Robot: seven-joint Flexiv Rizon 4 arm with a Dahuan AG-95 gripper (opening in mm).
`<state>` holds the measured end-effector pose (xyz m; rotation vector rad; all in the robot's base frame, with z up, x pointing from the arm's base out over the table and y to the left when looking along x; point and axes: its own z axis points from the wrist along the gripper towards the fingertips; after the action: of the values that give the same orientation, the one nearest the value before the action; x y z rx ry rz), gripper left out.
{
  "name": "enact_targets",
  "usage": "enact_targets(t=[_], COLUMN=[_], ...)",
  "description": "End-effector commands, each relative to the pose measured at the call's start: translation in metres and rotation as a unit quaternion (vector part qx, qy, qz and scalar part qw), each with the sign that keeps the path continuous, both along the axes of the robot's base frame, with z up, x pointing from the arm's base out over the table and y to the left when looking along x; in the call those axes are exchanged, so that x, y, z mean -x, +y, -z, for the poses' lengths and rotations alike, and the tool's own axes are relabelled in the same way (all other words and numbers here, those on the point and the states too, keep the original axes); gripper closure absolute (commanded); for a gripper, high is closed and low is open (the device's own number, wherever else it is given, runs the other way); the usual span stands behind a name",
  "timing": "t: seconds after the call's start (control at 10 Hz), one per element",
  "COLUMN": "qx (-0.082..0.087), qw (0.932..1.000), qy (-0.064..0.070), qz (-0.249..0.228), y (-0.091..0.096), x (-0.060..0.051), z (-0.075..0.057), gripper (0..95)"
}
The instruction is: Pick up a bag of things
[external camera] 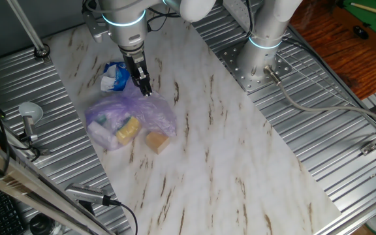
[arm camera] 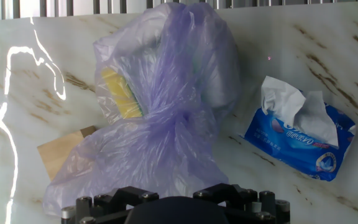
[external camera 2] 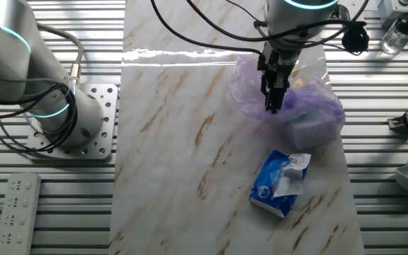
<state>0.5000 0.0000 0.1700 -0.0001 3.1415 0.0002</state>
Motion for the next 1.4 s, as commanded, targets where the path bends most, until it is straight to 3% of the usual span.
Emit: enact_targets(t=[0.1, 0.3, 0.4, 0.5, 0.6, 0.7, 0.9, 1.4], qx=[-0.083, -0.047, -0.008, -0.017, -0.059, -0.060, -0.016, 0.032], qw=[0.9949, 0.9955, 0.9937, 0.9957, 0.9962, 0.9963, 0.9957, 0.9909], qy=[-0.006, -0.006, -0.004, -0.004, -0.005, -0.004, -0.002, 0.003], qz=[-0.057, -0.082, -0.112, -0.091, -0.064, -0.063, -0.091, -0.131], y=[0.0000, 0.0003, 0.0004, 0.0005, 0.0005, 0.0006, 0.0007, 0.0023], x=[0.0001, 0.0002, 0.0003, 0.0003, 0.0004, 0.0004, 0.0005, 0.0014], z=[-0.0002, -0.0011, -0.0015, -0.0019, -0.0020, -0.0020, -0.0025, -0.0080], gripper=[95.0, 95.0, 95.0, 95.0, 95.0, 95.0, 95.0, 95.0])
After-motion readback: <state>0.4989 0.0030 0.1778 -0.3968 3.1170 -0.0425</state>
